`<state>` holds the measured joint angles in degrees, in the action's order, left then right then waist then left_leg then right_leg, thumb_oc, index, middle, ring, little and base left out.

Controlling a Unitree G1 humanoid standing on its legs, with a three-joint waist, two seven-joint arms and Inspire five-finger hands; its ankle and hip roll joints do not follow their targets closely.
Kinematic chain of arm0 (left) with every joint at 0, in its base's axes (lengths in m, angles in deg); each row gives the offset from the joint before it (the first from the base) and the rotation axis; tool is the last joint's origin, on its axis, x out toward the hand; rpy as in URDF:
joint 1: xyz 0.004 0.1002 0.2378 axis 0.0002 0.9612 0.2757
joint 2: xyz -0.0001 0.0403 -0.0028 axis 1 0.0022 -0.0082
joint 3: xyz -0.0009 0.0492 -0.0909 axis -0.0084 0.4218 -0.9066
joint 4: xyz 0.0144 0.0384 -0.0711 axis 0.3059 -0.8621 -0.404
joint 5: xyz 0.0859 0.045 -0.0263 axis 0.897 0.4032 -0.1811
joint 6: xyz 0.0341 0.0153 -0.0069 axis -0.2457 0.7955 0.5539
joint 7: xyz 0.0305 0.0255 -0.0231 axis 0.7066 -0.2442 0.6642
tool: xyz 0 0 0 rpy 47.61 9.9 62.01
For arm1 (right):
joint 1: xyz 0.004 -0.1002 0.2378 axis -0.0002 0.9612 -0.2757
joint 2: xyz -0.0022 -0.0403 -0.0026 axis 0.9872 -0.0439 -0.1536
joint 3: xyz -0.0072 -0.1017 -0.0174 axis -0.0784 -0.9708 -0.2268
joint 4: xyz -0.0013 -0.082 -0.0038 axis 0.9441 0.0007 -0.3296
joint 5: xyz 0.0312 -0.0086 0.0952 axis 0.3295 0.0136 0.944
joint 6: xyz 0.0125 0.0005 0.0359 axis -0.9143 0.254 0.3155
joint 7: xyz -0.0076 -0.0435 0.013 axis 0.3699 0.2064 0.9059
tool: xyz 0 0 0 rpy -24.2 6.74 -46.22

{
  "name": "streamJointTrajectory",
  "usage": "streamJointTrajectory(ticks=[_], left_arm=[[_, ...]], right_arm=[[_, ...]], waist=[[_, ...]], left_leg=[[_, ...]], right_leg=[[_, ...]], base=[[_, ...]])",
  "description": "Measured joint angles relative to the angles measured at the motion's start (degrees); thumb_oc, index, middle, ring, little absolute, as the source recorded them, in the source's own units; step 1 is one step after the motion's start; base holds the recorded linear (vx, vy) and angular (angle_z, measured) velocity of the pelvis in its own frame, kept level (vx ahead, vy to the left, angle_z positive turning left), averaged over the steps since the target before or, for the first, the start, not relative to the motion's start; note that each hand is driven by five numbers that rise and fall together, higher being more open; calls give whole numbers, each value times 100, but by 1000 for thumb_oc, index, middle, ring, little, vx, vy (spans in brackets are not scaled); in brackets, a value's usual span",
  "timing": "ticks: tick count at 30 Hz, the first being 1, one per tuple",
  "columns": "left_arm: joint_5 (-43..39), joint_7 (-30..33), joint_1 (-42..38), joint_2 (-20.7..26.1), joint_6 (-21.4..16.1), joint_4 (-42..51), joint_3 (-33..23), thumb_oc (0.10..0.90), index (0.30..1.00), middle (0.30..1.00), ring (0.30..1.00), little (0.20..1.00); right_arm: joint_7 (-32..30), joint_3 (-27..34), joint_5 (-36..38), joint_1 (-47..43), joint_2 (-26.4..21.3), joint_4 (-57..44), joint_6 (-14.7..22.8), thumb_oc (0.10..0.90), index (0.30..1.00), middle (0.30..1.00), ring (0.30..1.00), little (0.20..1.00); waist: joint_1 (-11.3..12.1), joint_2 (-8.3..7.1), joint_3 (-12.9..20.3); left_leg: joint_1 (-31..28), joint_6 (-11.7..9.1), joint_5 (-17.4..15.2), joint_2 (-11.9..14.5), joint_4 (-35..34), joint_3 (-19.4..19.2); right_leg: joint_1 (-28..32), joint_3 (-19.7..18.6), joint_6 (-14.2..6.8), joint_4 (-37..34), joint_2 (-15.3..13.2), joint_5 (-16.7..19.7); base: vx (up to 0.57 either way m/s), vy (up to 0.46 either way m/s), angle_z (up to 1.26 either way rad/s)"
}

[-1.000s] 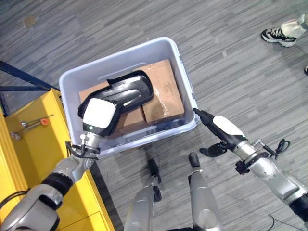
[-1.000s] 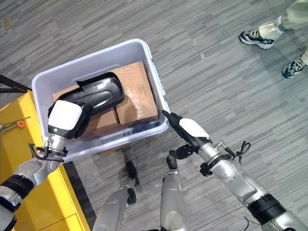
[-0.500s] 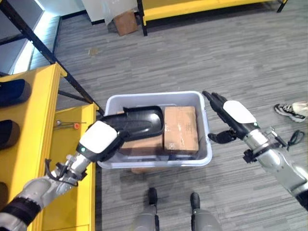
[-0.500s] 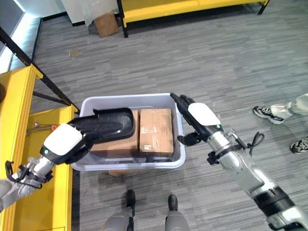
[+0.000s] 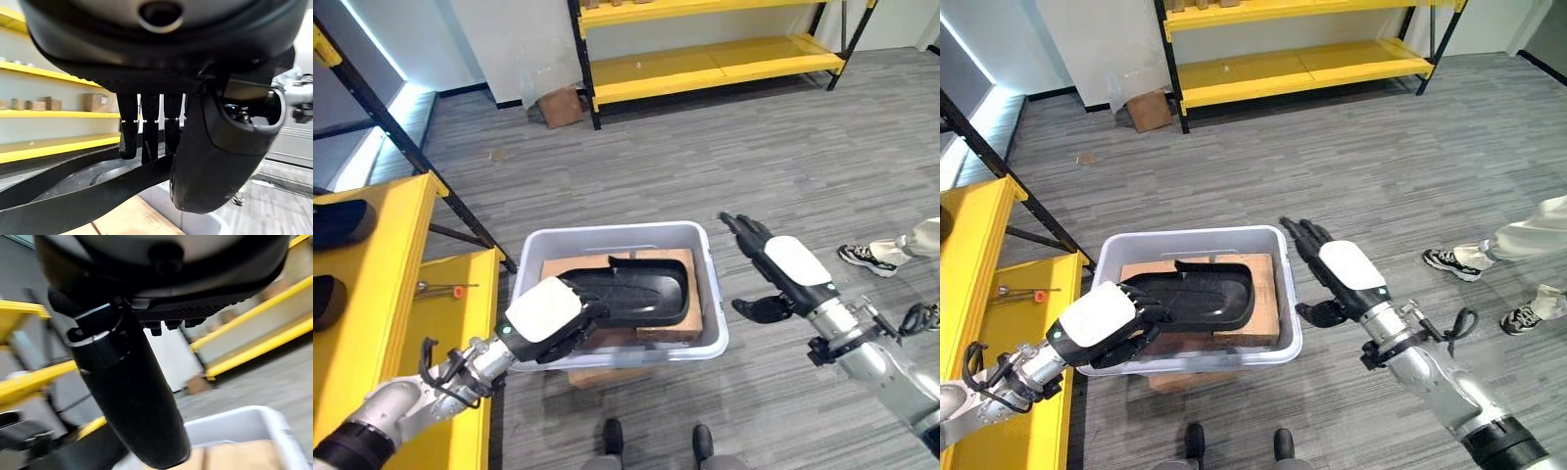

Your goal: Move parts from the plastic box to the shelf.

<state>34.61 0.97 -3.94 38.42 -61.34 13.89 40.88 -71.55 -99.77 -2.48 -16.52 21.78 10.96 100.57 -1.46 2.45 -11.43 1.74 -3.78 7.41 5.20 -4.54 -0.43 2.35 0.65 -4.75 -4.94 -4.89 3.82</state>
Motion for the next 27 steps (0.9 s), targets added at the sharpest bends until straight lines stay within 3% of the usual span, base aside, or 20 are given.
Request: streamJointTrajectory(ticks=[5,9,13,27], left_arm=[[-404,-459,-119,257,-66,391,49,400,300,300,300,300],[-683,-600,-243,407,-63,415,38,400,300,300,300,300],[-917,-822,-243,590,-67,545,39,400,300,300,300,300],[-1051,-1043,-251,967,-93,792,37,400,300,300,300,300]], right_arm=[[-260,-669,-468,-920,-69,-10,117,900,1000,1000,1000,1000],[-340,-812,-480,-1256,-310,-17,278,900,1000,1000,1000,1000],[-361,-918,-536,-1311,-450,-30,433,900,1000,1000,1000,1000],[-292,-1251,-761,-1461,-1028,-274,807,900,1000,1000,1000,1000]], waist=[[29,23,14],[191,53,36],[325,59,39],[326,60,40]], left_leg=[[-82,0,0,-15,0,55],[-89,-2,0,-18,0,83],[-89,-1,0,-41,0,99],[-106,-1,3,-64,0,218]], right_leg=[[88,45,-7,-2,-8,-8],[112,79,-3,-2,-15,-26],[140,136,-9,-1,-37,-34],[214,211,-20,1,-43,-51]], base=[[-13,-48,6],[-1,-25,4],[5,-6,3],[5,-5,4]])
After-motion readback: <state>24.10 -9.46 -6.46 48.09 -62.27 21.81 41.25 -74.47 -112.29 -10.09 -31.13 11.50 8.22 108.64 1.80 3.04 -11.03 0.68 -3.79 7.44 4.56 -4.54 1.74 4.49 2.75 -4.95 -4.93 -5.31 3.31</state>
